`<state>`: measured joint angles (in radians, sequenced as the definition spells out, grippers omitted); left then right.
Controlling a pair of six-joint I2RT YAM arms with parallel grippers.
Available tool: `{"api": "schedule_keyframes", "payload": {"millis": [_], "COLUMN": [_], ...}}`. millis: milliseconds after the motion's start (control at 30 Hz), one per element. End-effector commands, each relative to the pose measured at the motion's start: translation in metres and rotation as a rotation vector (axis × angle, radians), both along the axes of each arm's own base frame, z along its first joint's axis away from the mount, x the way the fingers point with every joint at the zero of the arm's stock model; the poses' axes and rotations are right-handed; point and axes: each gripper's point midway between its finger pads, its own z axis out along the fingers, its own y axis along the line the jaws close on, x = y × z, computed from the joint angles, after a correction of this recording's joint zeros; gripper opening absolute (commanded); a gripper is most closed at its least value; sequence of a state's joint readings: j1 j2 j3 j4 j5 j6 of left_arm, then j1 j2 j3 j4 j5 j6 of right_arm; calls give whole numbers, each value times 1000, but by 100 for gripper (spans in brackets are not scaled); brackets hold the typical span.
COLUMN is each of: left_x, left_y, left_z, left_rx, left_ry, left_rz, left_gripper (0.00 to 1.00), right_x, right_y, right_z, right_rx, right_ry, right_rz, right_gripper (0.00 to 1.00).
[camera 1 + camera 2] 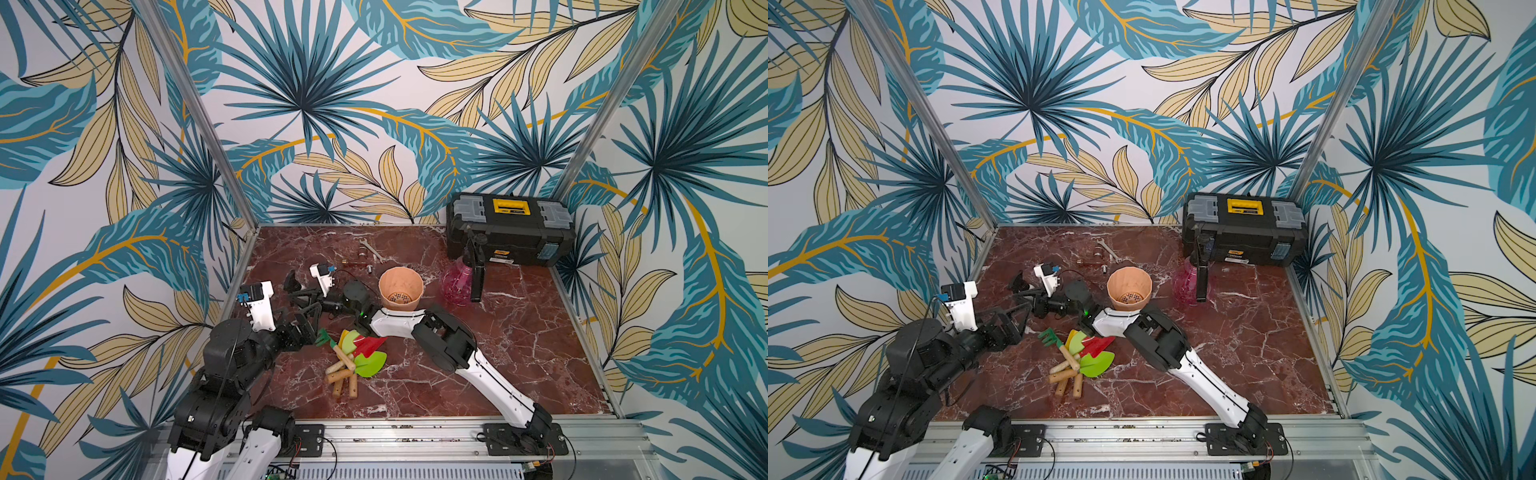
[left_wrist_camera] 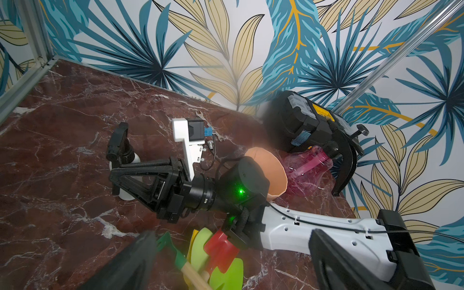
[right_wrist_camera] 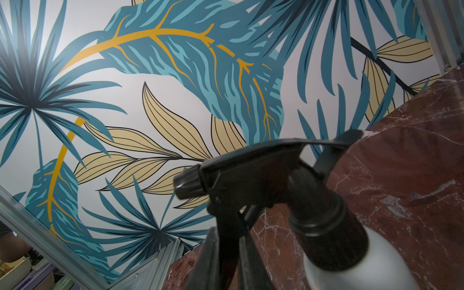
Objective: Organize the gardening tools
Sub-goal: Place the gardening tool at the center of the board.
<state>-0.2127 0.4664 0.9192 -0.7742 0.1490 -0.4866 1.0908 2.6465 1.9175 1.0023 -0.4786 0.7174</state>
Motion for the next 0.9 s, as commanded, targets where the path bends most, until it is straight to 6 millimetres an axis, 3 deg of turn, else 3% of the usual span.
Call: {"api": "schedule_keyframes", "payload": {"millis": [0,500,867], "left_x": [1,3,5], "left_y": [1,1,0], "left_z": [3,2,1], "left_rx": [11,5,10], "left_ry": [-27,-30,-33], "left_rz": [4,7,4], "left_gripper": [100,100,100], "right_x": [-4,-4,-4], "right_y": [-2,-19,-41], "right_z": [-11,2,14], "right_rx": [1,4,-76], "right_ry": [-26,-75,-102], "right_rz": [-13,-70,-146], "right_gripper": [16,30,34]}}
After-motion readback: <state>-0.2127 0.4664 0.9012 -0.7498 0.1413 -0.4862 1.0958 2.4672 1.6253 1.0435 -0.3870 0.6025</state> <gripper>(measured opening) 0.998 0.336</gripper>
